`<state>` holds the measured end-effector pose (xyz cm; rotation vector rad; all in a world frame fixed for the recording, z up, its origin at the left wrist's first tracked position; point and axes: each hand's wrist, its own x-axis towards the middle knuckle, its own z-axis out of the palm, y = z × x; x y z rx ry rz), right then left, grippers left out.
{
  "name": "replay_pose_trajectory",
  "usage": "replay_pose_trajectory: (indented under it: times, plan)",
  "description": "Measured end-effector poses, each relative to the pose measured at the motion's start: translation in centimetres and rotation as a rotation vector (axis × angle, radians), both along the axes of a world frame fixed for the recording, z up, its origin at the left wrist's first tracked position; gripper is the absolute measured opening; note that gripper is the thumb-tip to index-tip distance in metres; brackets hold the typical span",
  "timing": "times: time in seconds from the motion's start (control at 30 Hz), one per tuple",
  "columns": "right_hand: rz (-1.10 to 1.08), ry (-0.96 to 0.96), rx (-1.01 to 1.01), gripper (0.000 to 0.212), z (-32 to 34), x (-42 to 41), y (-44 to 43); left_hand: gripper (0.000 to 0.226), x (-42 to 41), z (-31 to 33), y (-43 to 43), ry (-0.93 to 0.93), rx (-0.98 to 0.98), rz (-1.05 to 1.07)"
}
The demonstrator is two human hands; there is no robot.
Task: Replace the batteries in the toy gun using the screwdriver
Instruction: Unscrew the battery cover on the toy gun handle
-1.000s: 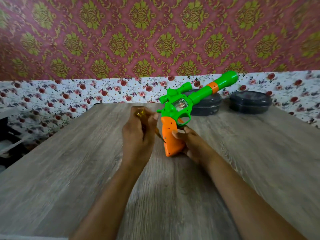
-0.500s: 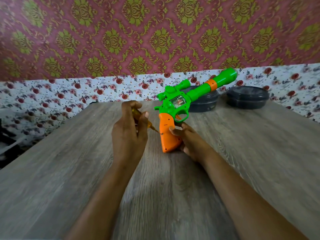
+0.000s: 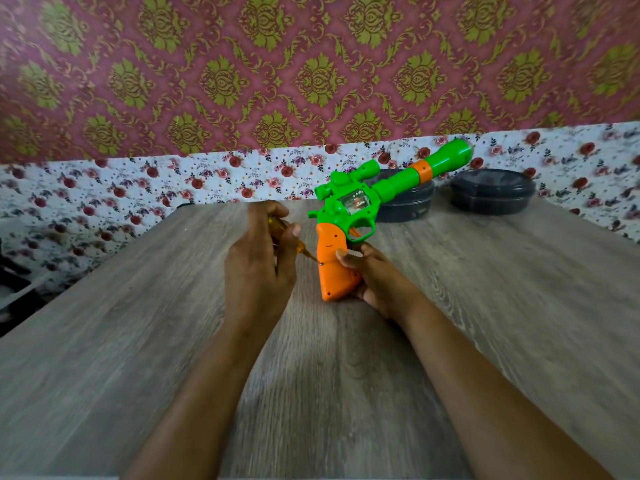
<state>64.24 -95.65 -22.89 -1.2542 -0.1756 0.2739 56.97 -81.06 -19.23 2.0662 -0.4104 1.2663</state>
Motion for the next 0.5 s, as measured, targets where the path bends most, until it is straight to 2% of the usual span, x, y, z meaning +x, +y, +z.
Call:
replay_pose_trajectory:
  times: [0.5]
  plan:
    - [-0.013, 0.012, -0.012, 0.049, -0.06, 0.13, 0.06, 0.015, -0.09, -0.07, 0.01, -0.033, 0.062, 0.017]
